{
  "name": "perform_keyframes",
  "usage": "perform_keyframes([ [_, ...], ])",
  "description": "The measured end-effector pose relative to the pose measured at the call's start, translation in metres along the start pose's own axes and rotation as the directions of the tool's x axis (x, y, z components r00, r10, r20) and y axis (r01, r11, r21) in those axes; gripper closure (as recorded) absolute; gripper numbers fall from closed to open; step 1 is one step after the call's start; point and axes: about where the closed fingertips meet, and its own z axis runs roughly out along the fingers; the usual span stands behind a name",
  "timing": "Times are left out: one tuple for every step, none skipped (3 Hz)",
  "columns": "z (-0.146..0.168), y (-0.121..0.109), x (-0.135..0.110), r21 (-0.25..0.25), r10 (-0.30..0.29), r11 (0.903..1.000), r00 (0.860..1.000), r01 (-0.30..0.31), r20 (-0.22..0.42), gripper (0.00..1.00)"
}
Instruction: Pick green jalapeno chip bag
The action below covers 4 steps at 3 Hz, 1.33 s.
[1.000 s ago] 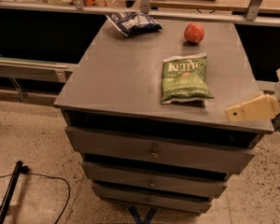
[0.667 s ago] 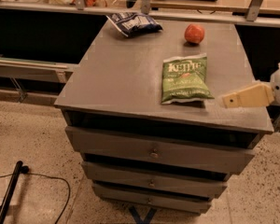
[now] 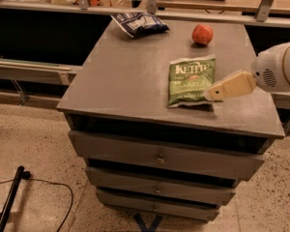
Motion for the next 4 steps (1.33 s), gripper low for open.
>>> perform_keyframes([
  [0.021, 0.007, -0.014, -0.049, -0.031, 0.9984, 0.999, 0.03, -0.028, 0.0],
  [0.045, 0.01, -0.016, -0.082, -0.021, 0.9965, 0.996, 0.014, -0.089, 0.0],
  [0.061, 0.006, -0.002, -0.081, 0.037, 0.9954, 0.988, -0.05, -0.15, 0.0],
  [0.076, 0.012, 0.003, -0.098, 0.05, 0.9927, 0.98, -0.07, -0.191, 0.0],
])
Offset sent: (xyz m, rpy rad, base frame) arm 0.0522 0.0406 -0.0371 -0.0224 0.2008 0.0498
